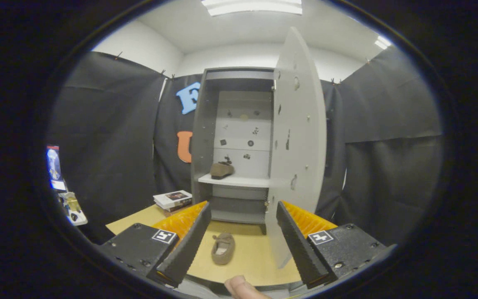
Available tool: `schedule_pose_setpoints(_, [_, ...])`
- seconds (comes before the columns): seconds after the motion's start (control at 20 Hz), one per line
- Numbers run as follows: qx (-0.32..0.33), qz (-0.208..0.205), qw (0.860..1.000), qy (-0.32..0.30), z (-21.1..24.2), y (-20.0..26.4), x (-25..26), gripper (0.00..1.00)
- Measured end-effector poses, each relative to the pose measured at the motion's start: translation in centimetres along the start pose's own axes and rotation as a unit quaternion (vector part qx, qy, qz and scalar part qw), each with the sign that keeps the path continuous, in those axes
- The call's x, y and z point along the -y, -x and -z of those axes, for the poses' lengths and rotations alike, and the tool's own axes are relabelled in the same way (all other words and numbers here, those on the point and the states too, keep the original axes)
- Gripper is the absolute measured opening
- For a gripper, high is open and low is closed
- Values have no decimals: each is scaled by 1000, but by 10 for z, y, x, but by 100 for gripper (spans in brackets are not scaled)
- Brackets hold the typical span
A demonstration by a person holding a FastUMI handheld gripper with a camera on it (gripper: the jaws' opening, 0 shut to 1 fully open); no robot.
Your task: Open the shoe cabinet door, grab the shoes and put them into the shoe cabinet, then close the shoe cabinet door.
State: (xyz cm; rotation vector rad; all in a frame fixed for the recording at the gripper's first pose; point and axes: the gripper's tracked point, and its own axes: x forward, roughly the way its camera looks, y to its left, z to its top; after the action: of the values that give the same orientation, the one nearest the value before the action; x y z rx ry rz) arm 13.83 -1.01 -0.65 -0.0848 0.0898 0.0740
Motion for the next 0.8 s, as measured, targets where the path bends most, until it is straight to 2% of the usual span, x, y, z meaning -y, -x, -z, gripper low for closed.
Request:
schedule_pose_setpoints(0.35, [16, -6, 1000, 3, 54, -49, -47, 100])
schedule_pose_setpoints(0.7, [-8, -9, 1000, -15, 128, -107, -65, 100])
schedule_pose_setpoints(0.8, [-26, 6, 999, -28, 157, -128, -61, 100])
